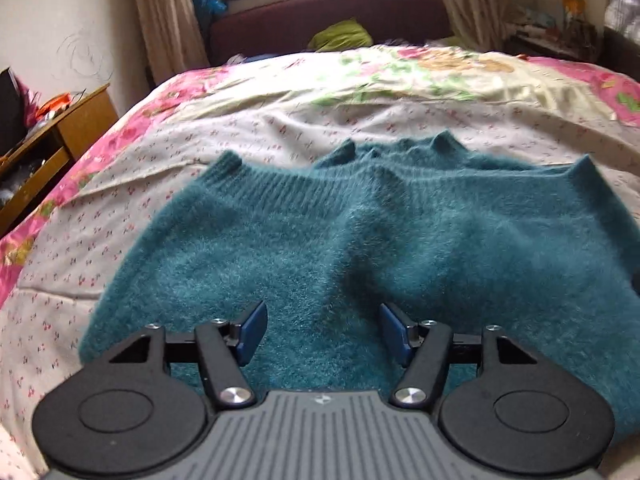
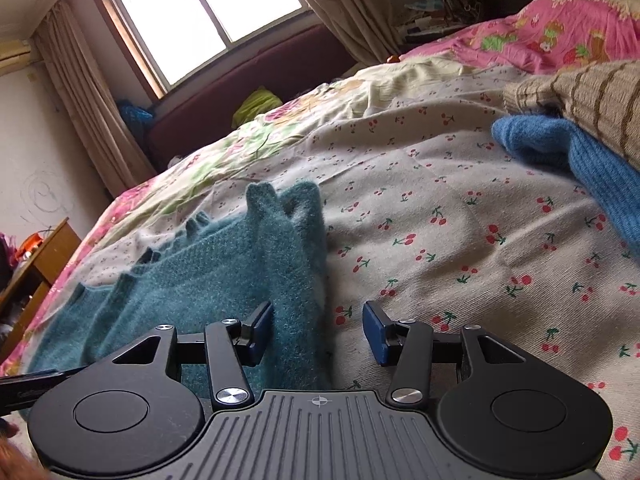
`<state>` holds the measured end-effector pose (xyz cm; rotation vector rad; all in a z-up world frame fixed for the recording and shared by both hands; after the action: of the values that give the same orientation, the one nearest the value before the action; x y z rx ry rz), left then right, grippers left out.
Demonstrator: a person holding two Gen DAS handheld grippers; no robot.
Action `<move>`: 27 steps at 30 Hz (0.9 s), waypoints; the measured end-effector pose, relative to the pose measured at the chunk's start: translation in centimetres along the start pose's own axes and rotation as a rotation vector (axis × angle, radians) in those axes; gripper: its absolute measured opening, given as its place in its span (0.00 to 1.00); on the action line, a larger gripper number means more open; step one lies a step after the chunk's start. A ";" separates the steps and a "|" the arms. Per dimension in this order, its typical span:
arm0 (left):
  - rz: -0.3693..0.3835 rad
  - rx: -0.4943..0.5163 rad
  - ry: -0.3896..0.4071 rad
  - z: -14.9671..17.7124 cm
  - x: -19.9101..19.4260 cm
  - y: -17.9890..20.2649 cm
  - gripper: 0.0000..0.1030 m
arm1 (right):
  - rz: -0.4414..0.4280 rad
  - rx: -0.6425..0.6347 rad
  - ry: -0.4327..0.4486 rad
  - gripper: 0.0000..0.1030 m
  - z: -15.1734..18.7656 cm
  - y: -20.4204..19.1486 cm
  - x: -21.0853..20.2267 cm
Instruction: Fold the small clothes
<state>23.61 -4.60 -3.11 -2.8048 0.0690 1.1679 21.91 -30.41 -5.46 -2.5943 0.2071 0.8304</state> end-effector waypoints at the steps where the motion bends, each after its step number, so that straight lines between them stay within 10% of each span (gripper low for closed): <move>1: 0.001 0.007 -0.001 0.3 -0.2 -0.2 0.70 | 0.014 -0.013 0.010 0.45 0.0 -0.2 -0.3; 11: 0.127 -0.065 0.031 3.6 -1.2 -2.5 0.71 | 0.152 -0.142 0.130 0.50 -0.8 -1.6 -5.6; 19: 0.259 -0.280 0.058 4.7 -3.0 -5.8 0.71 | 0.018 -0.375 0.110 0.49 -1.9 -13.4 -7.1; 27: 0.221 -0.529 0.070 6.1 -3.6 -11.7 0.71 | -0.169 -0.546 -0.089 0.49 1.1 -27.4 -3.0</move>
<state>17.74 7.71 -3.92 -3.3742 0.0887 1.2911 25.97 -5.06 4.61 -3.0021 -0.3055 1.0521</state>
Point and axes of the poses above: each gripper's, at about its wrist camera, not at the fingertips, and x roughly the way its jaws point, y to its right, z to its underside, the point moved 8 cm from there along x, roughly the way its jaws point, and after that the axes turned 7 degrees about z, right-handed, at the moved point
